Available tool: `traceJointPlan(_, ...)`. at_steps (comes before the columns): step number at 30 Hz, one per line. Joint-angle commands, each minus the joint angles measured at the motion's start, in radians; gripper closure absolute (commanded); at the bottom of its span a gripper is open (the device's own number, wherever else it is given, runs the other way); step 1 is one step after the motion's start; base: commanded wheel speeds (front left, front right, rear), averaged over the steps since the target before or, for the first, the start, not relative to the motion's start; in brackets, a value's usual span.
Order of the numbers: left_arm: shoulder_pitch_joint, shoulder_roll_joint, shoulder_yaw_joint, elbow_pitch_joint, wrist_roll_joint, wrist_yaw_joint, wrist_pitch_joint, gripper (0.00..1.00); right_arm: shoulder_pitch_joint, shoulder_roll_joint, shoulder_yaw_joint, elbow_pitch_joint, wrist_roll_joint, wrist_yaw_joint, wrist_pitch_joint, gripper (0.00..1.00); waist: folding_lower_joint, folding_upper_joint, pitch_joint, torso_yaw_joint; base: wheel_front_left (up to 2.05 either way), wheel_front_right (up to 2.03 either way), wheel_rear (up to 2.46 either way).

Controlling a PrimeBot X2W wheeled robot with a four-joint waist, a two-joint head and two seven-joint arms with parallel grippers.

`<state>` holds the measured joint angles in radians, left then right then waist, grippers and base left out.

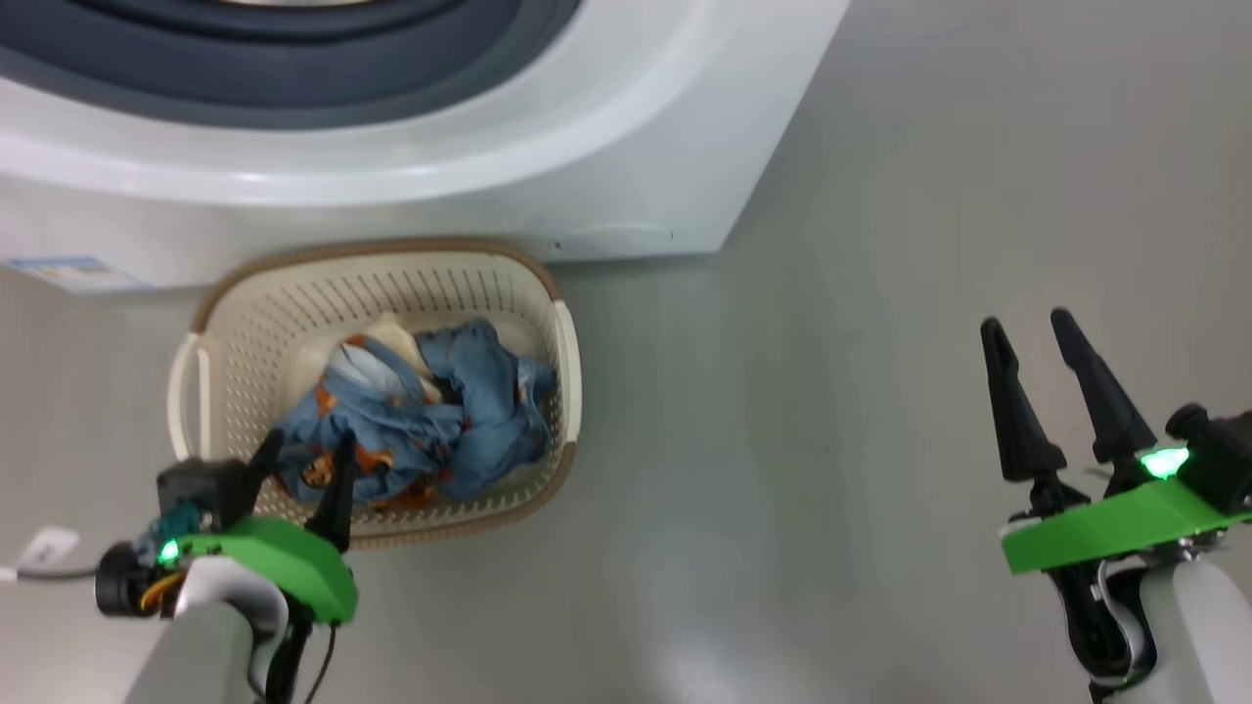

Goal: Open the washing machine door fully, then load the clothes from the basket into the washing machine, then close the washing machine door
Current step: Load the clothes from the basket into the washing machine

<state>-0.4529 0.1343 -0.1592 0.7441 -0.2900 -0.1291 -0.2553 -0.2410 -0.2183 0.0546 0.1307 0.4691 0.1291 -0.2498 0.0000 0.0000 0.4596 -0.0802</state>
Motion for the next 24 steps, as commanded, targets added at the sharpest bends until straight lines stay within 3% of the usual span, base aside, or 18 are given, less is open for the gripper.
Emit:
traceJointPlan(1, -0.023, 0.035, 0.019, 0.005, -0.013, -0.002, -0.006, 0.00, -0.009, -0.003, 0.024, -0.027, -0.008, 0.002, -0.012, 0.00, 0.0000, 0.0000, 0.081, -0.009, 0.00, 0.00, 0.00)
traceJointPlan(14, -0.341, 0.056, -0.091, 0.378, -0.051, -0.002, 0.000, 0.00, -0.126, 0.017, 0.046, -0.045, -0.008, 0.002, -0.012, 0.00, 0.0000, 0.0000, 0.265, -0.027, 0.00, 0.00, 0.00)
traceJointPlan(24, -0.494, 0.077, -0.128, 0.509, -0.101, -0.002, 0.076, 0.00, -0.172, 0.024, 0.059, -0.057, -0.009, 0.002, -0.012, 0.00, 0.0000, 0.0000, 0.357, -0.049, 0.00, 0.00, 0.00)
